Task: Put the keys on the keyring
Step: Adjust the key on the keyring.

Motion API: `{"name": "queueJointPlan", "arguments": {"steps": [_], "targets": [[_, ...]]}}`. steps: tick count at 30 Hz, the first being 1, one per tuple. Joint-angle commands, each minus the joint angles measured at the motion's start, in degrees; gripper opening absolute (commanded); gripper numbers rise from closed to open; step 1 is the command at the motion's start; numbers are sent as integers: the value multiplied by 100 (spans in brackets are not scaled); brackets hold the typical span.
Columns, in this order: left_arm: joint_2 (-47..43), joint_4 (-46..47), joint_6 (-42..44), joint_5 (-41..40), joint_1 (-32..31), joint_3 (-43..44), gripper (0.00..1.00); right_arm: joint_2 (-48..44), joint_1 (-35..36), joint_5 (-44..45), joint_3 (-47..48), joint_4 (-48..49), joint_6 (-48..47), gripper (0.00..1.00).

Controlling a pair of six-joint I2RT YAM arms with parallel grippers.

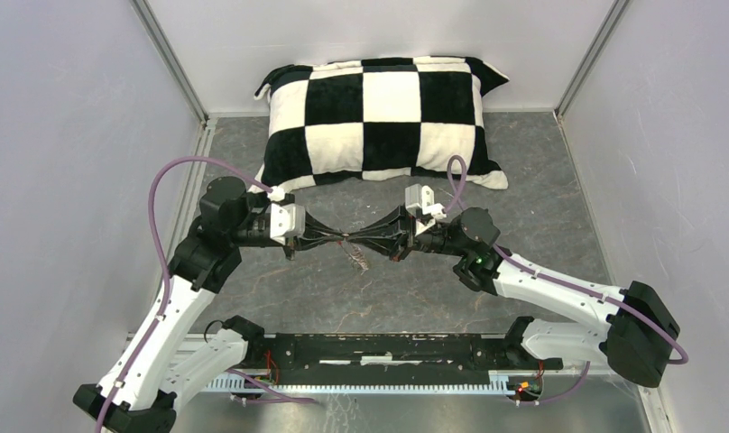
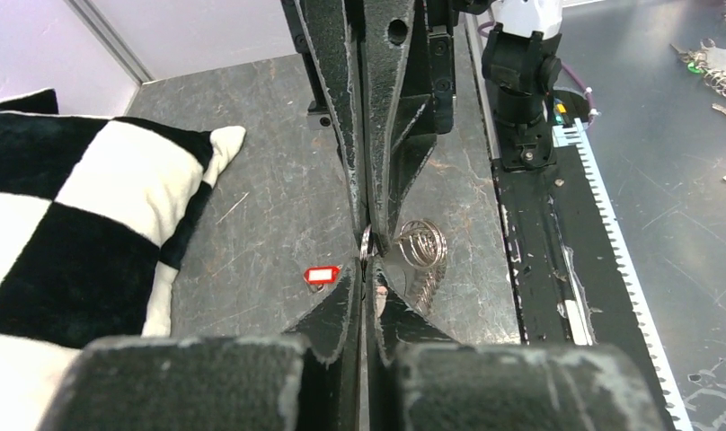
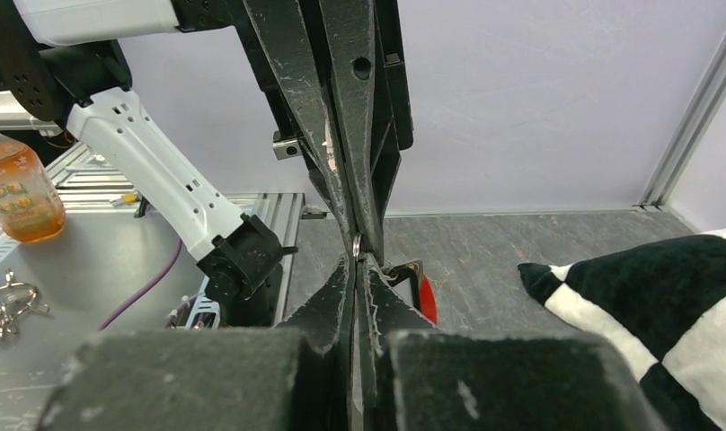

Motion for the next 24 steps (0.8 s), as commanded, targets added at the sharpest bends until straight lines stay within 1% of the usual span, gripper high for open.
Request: {"name": "queueJointPlan", "arguments": {"steps": [1, 2, 3, 5, 6, 9, 11, 13, 18, 24], "targets": [[16, 193, -231, -170, -30, 121, 2, -79, 36, 198, 37, 65, -153, 11], [15, 195, -220, -223, -19, 121, 2, -110, 35, 210, 52, -77, -202, 21], [0, 184, -197, -310, -22, 119, 2, -158, 43, 249, 95, -269, -315, 27], [-7, 34, 64, -476, -24, 140, 2, -242, 41, 306, 287, -865, -661, 38], [-3, -105, 311, -531, -25, 161, 2, -247, 40, 314, 472, -1336, -855, 39], [23, -458, 914, -679, -25, 194, 2, -100, 39, 297, 1214, -2844, -1562, 40], [19, -599, 1246, -745, -26, 171, 2, 10, 39, 283, 1713, -3609, -1940, 38], [0, -712, 1495, -760, -26, 139, 2, 55, 37, 299, 1961, -4124, -2161, 37], [-15, -751, 1657, -706, -27, 103, 2, 277, 35, 162, 2437, -4911, -2426, 36], [-41, -753, 1721, -571, -24, 134, 2, 533, 34, -144, 2730, -5139, -2479, 35]]}}
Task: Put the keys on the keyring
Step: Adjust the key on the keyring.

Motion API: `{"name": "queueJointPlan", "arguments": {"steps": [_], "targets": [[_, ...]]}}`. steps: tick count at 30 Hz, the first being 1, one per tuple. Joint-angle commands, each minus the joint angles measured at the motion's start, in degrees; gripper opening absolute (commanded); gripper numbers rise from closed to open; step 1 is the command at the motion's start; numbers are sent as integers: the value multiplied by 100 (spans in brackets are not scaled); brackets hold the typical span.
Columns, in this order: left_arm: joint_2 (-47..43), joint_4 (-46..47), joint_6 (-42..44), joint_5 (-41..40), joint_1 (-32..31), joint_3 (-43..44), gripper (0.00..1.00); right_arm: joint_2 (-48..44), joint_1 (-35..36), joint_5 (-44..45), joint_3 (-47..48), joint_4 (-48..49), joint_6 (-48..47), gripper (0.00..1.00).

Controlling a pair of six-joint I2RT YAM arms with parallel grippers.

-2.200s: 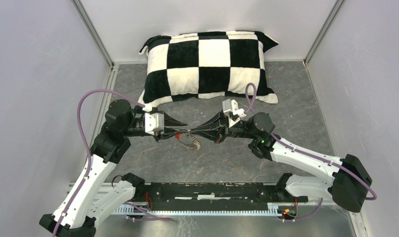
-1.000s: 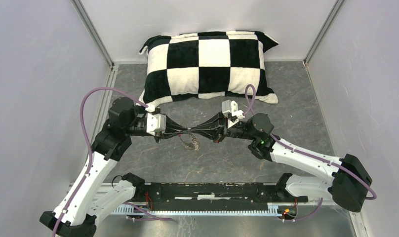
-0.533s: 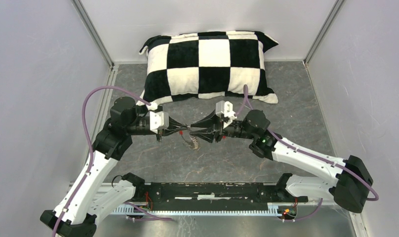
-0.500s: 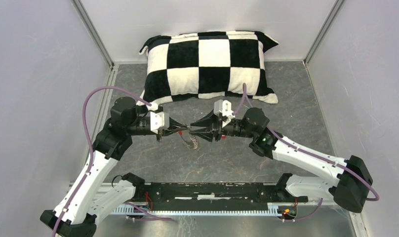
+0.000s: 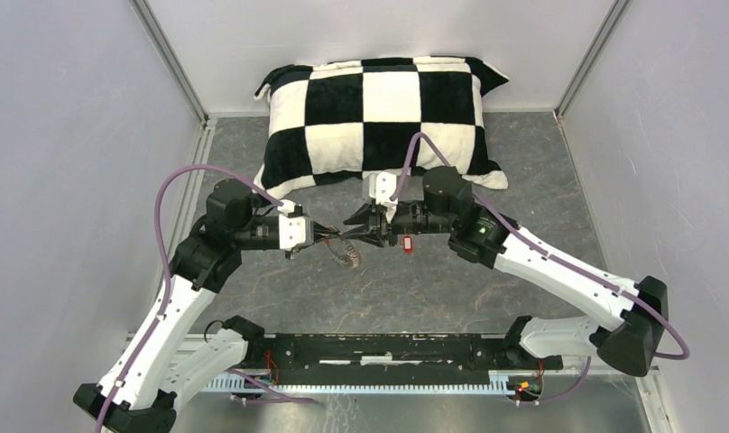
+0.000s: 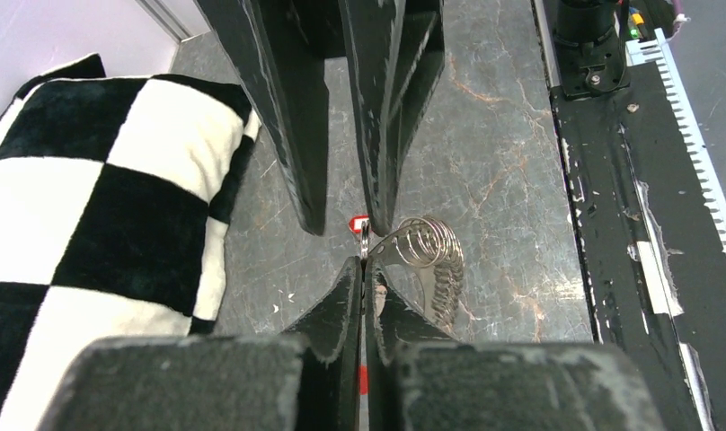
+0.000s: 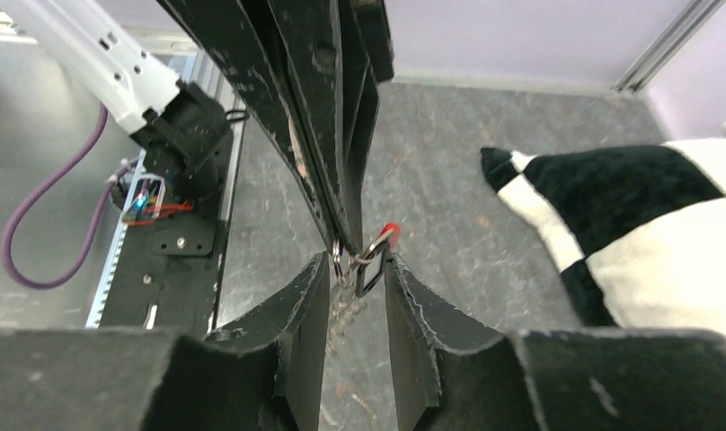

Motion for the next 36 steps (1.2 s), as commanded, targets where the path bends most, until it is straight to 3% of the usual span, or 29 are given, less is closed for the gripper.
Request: {"name": "queueJointPlan", "arguments": {"steps": [1, 4, 16, 20, 21, 23, 25, 32, 36], "targets": [[-66, 12, 348, 134, -25, 125, 2, 164, 23, -335, 337, -424, -187, 34], [-62, -100, 467, 182, -28, 144, 2, 280, 23, -443, 457, -505, -176, 31], [-74, -168, 595, 423, -23, 125, 2, 331, 20, -440, 178, 76, 176, 0], [-55, -251, 657, 447, -23, 136, 2, 315, 21, -446, 104, 146, 215, 0], [-49, -263, 621, 456, -23, 140, 6, 269, 27, -400, 39, 274, 256, 0], [-33, -264, 507, 467, -23, 170, 26, 81, 28, -235, -246, 741, 389, 0], [-4, -212, 277, 473, -24, 193, 39, -185, 28, -61, -695, 1327, 586, 0], [152, 400, -1093, 566, -23, 163, 51, -631, 19, 144, -1967, 3672, 1571, 0], [209, 599, -1491, 539, -25, 176, 68, -650, 21, 282, -2228, 4419, 1919, 0]]}}
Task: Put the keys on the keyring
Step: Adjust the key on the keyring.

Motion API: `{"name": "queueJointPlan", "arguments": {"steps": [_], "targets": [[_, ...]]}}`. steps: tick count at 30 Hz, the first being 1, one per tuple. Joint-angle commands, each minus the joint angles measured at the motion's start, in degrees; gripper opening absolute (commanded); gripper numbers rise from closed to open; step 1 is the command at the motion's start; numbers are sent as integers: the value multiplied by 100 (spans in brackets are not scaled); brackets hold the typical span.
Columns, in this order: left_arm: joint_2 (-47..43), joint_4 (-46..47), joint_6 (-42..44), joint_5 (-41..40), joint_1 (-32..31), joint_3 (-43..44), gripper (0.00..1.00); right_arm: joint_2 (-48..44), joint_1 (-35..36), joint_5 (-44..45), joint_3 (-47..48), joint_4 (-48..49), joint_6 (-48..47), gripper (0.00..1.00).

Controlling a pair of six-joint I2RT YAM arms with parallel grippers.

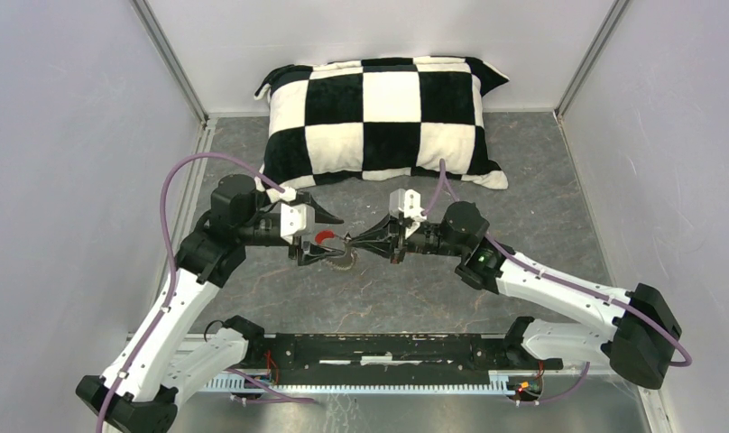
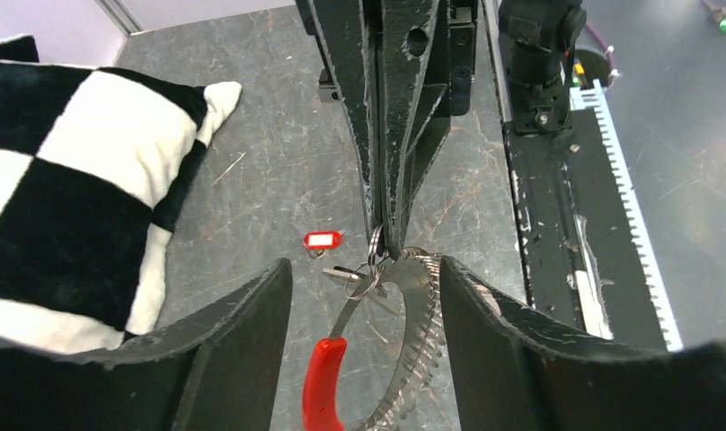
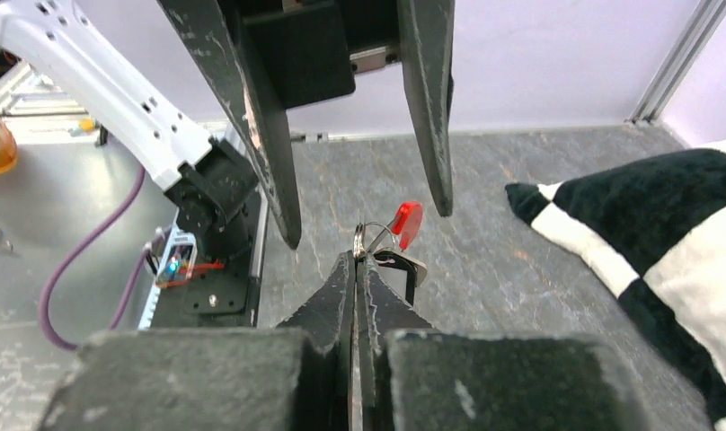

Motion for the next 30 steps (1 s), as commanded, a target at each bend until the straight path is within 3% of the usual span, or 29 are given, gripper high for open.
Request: {"name": "queueJointPlan", "arguments": {"steps": [1, 5, 14, 19, 25, 30], "targets": [[22, 474, -822, 133, -28, 166, 69, -159, 23, 294, -160, 1721, 614, 0], [-29, 648, -1033, -24, -28, 159, 78, -230, 29, 465, -271, 1867, 602, 0], [-145, 928, -1290, 105, -22, 199, 83, -330, 24, 646, -694, 2754, 756, 0], [-210, 1001, -1422, 1, -24, 231, 84, -277, 23, 637, -614, 2710, 734, 0], [-240, 984, -1441, -100, -21, 136, 97, -285, 11, 639, -600, 2572, 639, 0], [-327, 921, -1454, -106, -19, 43, 97, -270, 15, 624, -569, 2573, 628, 0]]}}
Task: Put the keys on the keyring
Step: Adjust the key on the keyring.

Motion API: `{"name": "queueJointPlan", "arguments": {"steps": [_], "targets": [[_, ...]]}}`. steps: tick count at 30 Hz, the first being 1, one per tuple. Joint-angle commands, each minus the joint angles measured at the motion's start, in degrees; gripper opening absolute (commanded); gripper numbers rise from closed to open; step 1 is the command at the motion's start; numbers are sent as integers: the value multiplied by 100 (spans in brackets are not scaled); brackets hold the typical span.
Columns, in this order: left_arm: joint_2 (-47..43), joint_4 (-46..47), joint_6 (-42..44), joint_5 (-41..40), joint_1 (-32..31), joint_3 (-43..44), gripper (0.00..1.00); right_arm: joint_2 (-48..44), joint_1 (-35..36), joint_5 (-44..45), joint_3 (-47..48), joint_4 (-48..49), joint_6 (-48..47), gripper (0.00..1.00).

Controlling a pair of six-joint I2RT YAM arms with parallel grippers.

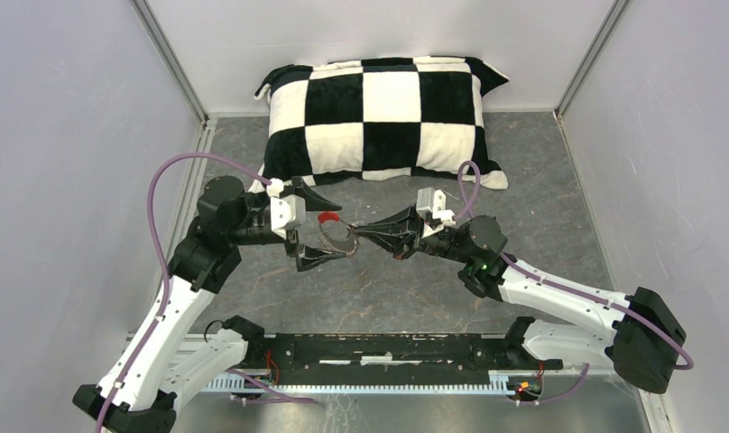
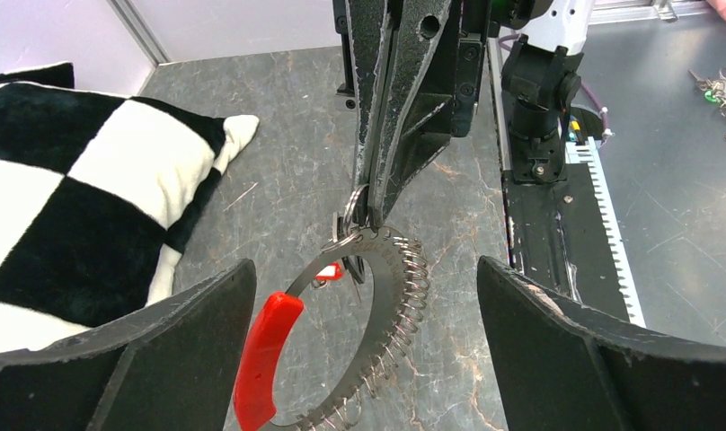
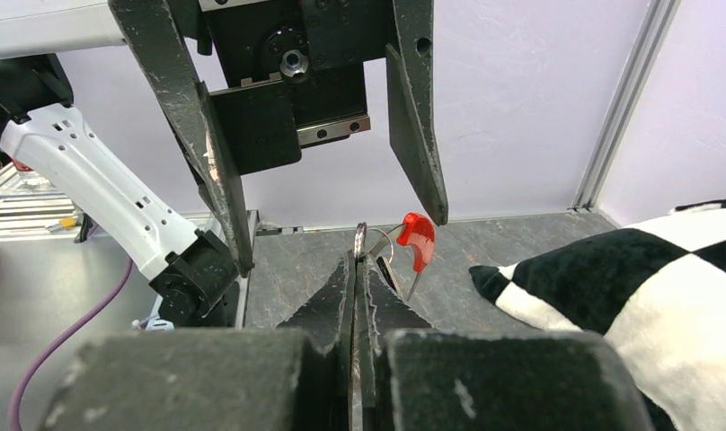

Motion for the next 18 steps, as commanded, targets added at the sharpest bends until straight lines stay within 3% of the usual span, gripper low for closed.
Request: {"name": "queueJointPlan", "arguments": {"steps": [1, 8, 18], "targets": [[-187, 196, -240, -33, -18, -52, 98, -62, 17, 74, 120, 325, -79, 0], [-502, 897, -812, -237, -19, -487, 100, 46, 2, 82, 100, 319, -51, 0], [-501, 397, -684, -380, -23, -299, 100, 26, 3, 101, 3, 662, 201, 0]]}}
